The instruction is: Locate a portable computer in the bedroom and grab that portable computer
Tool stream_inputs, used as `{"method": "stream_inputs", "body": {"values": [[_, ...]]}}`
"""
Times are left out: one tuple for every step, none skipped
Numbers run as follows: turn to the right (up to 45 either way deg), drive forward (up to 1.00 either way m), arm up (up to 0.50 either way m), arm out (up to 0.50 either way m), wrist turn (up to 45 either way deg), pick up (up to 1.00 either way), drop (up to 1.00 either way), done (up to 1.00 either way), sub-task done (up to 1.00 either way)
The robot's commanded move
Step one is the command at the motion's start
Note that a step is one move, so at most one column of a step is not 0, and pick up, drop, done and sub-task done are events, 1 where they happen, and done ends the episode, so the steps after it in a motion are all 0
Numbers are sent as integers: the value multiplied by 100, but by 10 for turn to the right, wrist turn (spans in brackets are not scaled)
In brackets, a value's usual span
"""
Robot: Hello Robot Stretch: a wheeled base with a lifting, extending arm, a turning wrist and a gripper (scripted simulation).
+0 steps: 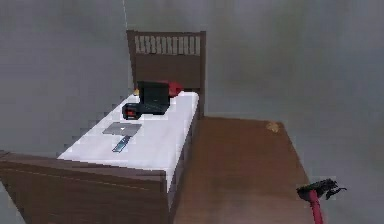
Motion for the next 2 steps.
{"method": "stream_inputs", "body": {"values": [[60,0,0,0,0,0,0,0,0],[30,0,0,0,0,0,0,0,0]]}}
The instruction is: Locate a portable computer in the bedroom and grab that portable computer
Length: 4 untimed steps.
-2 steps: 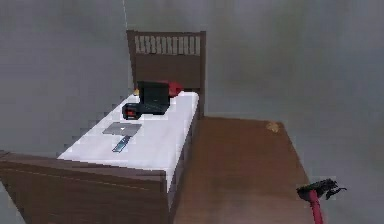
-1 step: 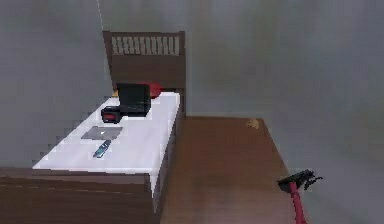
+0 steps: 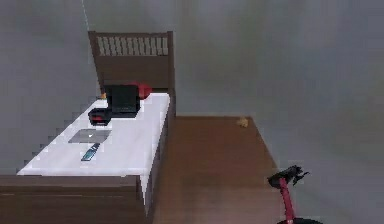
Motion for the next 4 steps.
{"method": "stream_inputs", "body": {"values": [[0,100,0,0,0,0,0,0,0],[0,30,0,0,0,0,0,0,0],[-450,0,0,0,0,0,0,0,0],[-450,0,0,0,0,0,0,0,0]]}}
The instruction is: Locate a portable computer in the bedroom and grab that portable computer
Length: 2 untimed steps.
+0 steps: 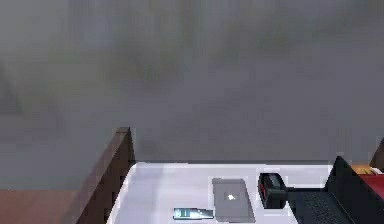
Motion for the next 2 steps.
{"method": "stream_inputs", "body": {"values": [[-420,0,0,0,0,0,0,0,0],[0,0,50,0,0,0,0,0,0]]}}
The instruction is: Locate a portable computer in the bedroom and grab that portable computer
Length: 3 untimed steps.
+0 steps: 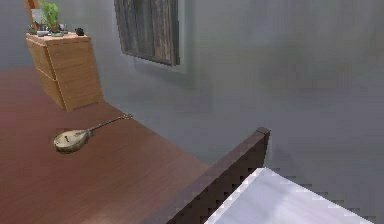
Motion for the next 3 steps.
{"method": "stream_inputs", "body": {"values": [[0,0,4,0,0,0,0,0,0],[0,0,0,48,0,0,0,0,0],[0,0,0,0,450,0,0,0,0]]}}
